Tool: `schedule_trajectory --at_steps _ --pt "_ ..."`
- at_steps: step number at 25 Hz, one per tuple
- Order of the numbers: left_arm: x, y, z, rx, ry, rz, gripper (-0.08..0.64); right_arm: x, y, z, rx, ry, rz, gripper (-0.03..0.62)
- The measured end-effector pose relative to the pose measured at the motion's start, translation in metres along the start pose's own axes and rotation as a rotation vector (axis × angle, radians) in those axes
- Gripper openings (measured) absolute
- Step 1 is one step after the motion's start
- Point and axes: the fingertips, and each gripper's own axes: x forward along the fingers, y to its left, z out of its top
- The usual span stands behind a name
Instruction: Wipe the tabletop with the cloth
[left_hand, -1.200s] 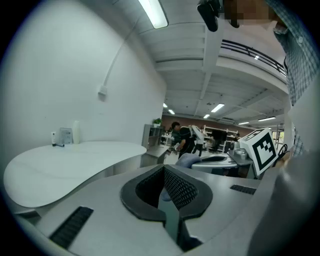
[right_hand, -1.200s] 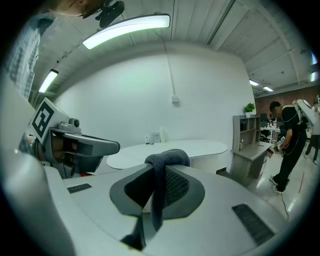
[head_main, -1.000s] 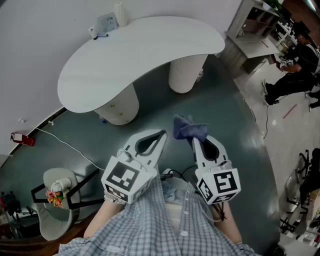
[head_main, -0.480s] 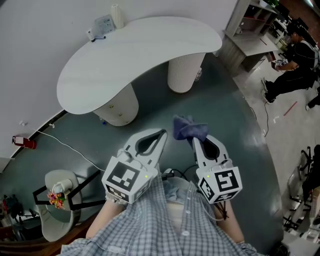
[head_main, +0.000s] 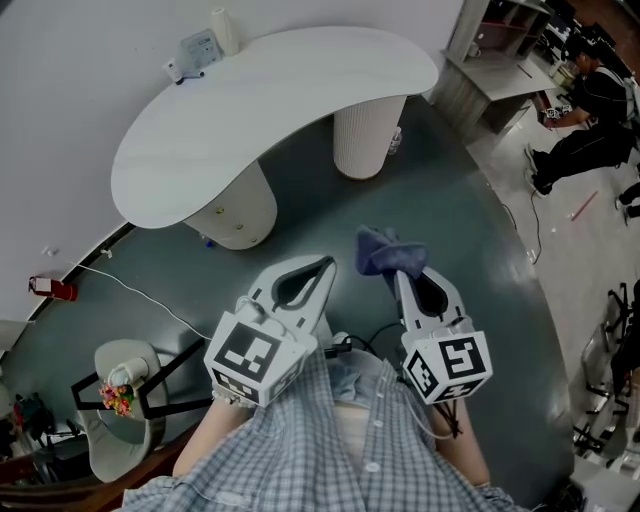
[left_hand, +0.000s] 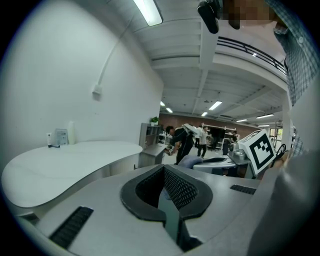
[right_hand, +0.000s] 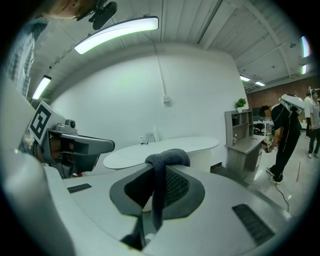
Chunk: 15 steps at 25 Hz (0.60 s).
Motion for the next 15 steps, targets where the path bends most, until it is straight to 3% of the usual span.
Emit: schedule_trajectory --at_steps 7,15 --pt "0.022 0.014 0.000 -0.012 0.018 -0.030 0.006 0.010 -0.020 0.001 0.015 0.008 -0.051 0.023" --pt "0.082 0.038 0.019 -0.012 0.030 -0.102 0.006 0.041 -0.063 0.015 0.024 0.024 -0.118 0.023"
